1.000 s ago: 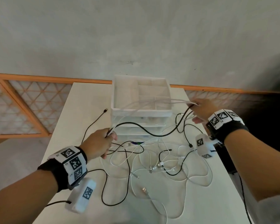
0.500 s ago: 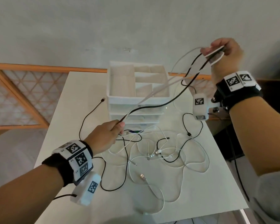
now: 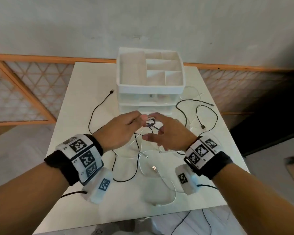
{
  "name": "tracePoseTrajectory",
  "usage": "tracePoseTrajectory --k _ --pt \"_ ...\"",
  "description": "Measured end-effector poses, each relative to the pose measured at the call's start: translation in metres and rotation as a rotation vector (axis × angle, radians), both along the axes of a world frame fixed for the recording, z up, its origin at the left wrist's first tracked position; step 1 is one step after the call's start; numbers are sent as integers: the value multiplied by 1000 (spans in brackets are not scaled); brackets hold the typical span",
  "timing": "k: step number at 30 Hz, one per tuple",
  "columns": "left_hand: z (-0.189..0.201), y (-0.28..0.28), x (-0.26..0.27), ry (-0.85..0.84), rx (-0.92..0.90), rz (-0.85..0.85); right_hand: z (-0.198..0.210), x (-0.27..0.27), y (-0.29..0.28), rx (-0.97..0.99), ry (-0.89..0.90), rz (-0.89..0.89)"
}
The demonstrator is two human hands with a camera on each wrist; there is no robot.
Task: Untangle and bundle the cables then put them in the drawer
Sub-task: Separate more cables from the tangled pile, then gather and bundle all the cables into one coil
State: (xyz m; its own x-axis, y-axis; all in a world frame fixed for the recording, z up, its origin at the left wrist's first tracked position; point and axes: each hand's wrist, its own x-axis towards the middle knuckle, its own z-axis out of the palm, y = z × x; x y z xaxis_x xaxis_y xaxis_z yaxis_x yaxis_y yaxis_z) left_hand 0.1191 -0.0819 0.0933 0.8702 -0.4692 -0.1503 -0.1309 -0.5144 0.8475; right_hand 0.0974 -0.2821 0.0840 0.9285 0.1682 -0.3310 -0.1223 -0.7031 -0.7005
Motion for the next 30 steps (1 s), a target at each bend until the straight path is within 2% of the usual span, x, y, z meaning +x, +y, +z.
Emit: tracePoseTrajectory --k 2,5,6,8,9,11,12,14,16,17,20,22,26,28,30 --pt "2 6 -6 4 16 -56 -17 4 -2 -38 31 -70" --pt "-16 23 -18 64 176 -126 -25 8 -22 -49 -202 -303" --pt "-27 27 -22 104 236 -123 -26 5 -23 5 -262 -310" --pt "-49 33 -30 153 348 -75 -32 -7 -13 107 -250 -219" --pt "-58 36 -32 152 388 -31 -40 -15 -8 98 -224 -201" --pt "-71 42 -37 162 423 78 -68 -35 -5 -31 -221 -274" --pt "-73 45 -39 181 405 137 -83 -44 -6 -150 -218 -319" --pt "-75 48 -41 229 358 191 -111 -64 -6 -374 -39 -297" --pt "-73 48 -39 241 324 184 -135 -80 -1 -459 157 -249" --pt "-70 46 -38 247 290 192 -142 -84 3 -462 173 -257" --pt "-63 40 -35 355 19 298 -149 -82 13 -420 123 -286" --pt "-60 39 -35 409 -97 338 -143 -77 17 -351 50 -323" --pt "-51 46 -32 459 -257 385 -98 -55 5 -1 -285 -524" --pt "-44 47 -28 472 -347 416 -64 -45 4 42 -411 -384" --pt "-34 42 -23 455 -413 406 -42 -41 15 -58 -383 -64"
